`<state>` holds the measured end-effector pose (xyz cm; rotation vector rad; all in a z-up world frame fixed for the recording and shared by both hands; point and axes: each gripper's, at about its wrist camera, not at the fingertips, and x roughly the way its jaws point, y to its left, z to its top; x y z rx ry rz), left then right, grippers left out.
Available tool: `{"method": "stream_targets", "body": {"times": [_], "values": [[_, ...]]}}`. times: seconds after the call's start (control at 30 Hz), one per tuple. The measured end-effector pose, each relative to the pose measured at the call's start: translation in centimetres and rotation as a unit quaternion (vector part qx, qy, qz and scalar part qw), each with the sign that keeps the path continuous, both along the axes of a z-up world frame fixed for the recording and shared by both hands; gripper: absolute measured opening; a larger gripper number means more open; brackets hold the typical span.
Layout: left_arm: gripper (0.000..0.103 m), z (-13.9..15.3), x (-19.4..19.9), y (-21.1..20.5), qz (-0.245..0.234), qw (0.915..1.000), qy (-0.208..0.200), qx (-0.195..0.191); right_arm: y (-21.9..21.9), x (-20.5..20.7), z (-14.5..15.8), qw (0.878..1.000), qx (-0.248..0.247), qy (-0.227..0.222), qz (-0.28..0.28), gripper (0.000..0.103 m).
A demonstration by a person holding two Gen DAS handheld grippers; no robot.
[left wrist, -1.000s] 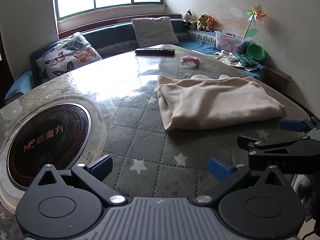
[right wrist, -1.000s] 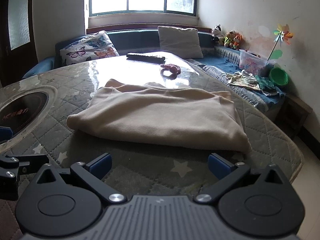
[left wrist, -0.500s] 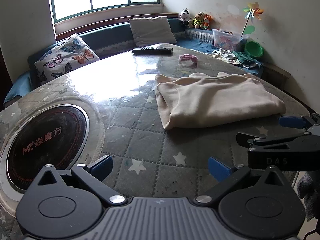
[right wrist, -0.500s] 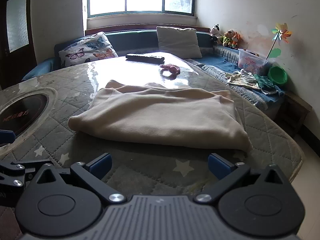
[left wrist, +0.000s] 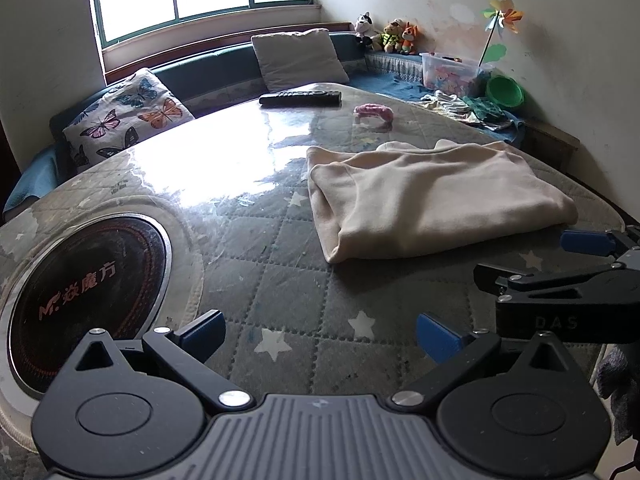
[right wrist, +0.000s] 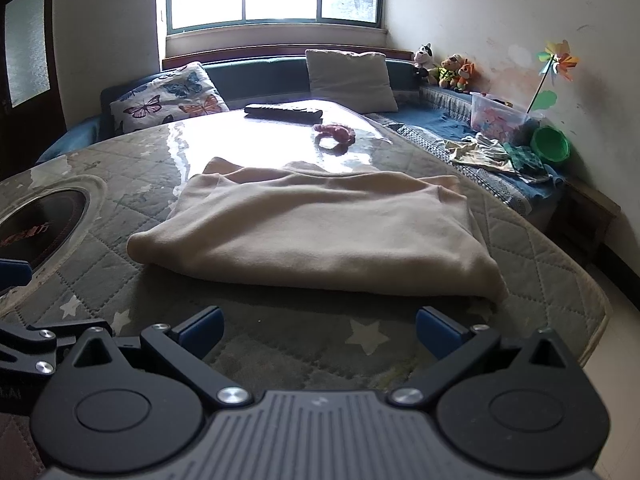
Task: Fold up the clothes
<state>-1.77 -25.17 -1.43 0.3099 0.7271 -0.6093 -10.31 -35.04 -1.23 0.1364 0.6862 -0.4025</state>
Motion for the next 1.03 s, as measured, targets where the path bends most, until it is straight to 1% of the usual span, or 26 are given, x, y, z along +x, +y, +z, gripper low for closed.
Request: {"method": "stream_targets", "body": {"times": [0.47, 1.03], "values": [[0.103, -0.3, 0.9, -0.8, -0.001, 1.0, 0.0, 0.005, -0.3, 0.6, -0.3, 1.0, 0.002, -0.001, -0.005, 0.103], [0.103, -0.5, 1.8, -1.5, -0.003, 1.0, 0.001, 0.003, -0.7, 1.2, -0.7, 1.0, 0.003, 0.002, -0.011, 0.103]]}}
